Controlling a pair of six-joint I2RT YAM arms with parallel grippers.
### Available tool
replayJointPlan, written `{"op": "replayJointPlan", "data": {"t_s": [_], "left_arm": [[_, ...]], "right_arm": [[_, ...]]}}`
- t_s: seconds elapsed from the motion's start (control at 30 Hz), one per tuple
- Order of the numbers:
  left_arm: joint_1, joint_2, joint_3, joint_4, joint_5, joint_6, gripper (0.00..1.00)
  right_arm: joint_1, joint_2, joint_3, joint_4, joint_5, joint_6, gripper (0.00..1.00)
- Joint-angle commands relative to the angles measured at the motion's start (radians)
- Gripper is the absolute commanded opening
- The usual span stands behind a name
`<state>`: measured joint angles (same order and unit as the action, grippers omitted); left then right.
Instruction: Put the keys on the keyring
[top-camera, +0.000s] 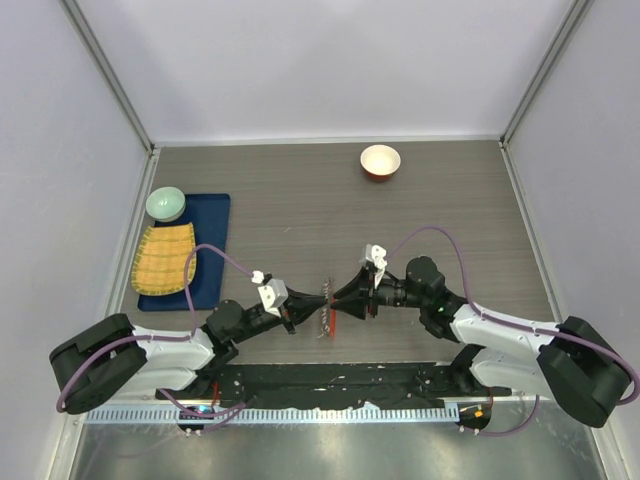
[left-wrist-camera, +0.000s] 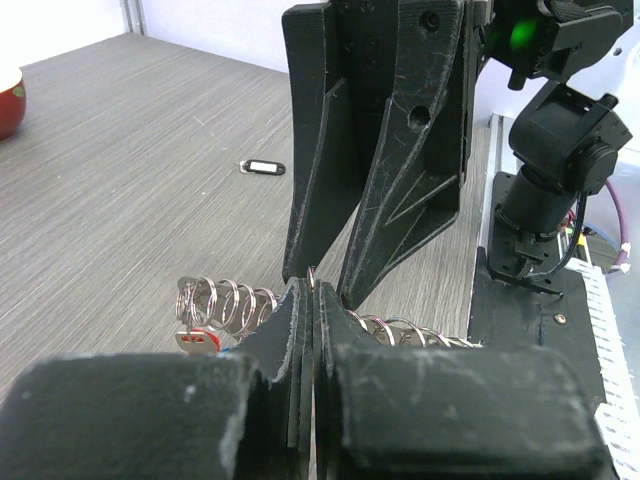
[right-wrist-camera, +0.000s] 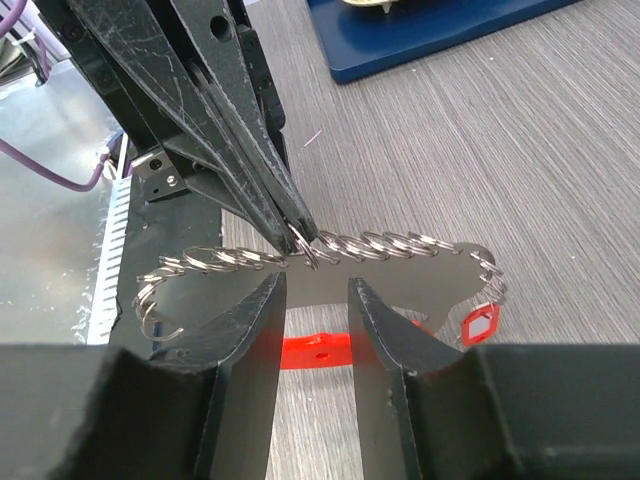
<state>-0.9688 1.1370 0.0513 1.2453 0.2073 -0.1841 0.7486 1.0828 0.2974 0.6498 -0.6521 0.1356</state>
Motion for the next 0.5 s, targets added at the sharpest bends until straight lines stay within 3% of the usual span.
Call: {"op": "replayJointPlan", "data": {"t_s": [0.0, 0.23, 0.47], "left_arm": [[-0.002, -0.016, 0.018, 0.148, 0.02, -0.008, 0.0], [-0.002, -0.014, 0.027, 0.149, 0.043, -0.014, 0.0], [-0.002, -0.026, 0.024, 0.155, 0.04, -0.017, 0.0]], "right_arm": [[0.0, 0.012, 0.051, 0.074, -0.049, 0.002, 0.37], [0.0, 0.031, 0.069, 0.079, -0.072, -0.001, 0.35], [0.0, 0.051, 0.08, 0.074, -0.095, -0.001, 0.24]]}}
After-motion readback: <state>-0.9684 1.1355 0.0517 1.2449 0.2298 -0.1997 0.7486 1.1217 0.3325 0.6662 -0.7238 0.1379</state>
